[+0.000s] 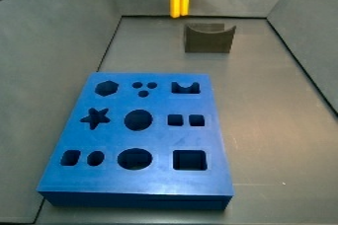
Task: Pick up the double-square object. Move up. Move to above the board. Insert the double-square object.
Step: Move up, then move to above the board.
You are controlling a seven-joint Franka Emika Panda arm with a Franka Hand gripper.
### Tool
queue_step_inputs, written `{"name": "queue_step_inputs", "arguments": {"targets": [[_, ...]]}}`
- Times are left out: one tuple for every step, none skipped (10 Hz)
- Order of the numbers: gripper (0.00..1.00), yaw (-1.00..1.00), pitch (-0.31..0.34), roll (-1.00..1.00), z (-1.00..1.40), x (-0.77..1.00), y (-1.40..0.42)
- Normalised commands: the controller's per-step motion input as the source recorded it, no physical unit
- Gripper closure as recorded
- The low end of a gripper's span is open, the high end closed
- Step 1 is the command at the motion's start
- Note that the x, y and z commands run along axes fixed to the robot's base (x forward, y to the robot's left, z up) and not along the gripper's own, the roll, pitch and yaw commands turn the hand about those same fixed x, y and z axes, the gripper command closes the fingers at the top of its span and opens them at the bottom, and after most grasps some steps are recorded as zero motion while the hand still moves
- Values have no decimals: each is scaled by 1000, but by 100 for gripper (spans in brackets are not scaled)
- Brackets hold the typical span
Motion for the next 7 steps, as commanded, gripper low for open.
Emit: {"name": "queue_step_inputs", "arguments": {"targets": [[100,25,98,75,241,-18,-5],[100,-220,122,-127,1000,-285,272],[100,-215,105,-143,1000,-285,274],[100,-178,64,-135,1000,-254,240],[100,-116,42,-87,1000,-222,210],[100,-93,44,-64,1000,-211,202],[100,-62,51,-24,1000,-185,175]]}}
